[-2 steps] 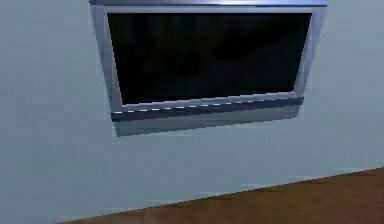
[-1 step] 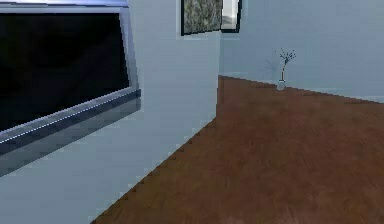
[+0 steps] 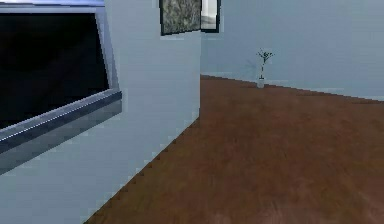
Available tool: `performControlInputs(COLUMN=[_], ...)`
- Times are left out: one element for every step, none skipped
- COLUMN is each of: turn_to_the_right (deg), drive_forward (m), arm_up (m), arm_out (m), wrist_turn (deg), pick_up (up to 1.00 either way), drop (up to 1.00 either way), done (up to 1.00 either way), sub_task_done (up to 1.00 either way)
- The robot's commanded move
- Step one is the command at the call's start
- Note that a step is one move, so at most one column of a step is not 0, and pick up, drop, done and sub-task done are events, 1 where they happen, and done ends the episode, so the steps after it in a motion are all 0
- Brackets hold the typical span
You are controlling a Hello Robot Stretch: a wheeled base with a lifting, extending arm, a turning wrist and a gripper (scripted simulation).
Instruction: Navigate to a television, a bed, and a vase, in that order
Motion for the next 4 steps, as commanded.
performControlInputs(turn_to_the_right=[0.0, -45.0, -39.0, 0.0], drive_forward=[0.1, 0.0, 0.0, 0.4], arm_up=[0.0, 0.0, 0.0, 0.0], arm_out=[0.0, 0.0, 0.0, 0.0], wrist_turn=[0.0, 0.0, 0.0, 0.0], pick_up=[0.0, 0.0, 0.0, 0.0], drop=[0.0, 0.0, 0.0, 0.0], done=[0.0, 0.0, 0.0, 0.0], sub_task_done=[0.0, 0.0, 0.0, 0.0])
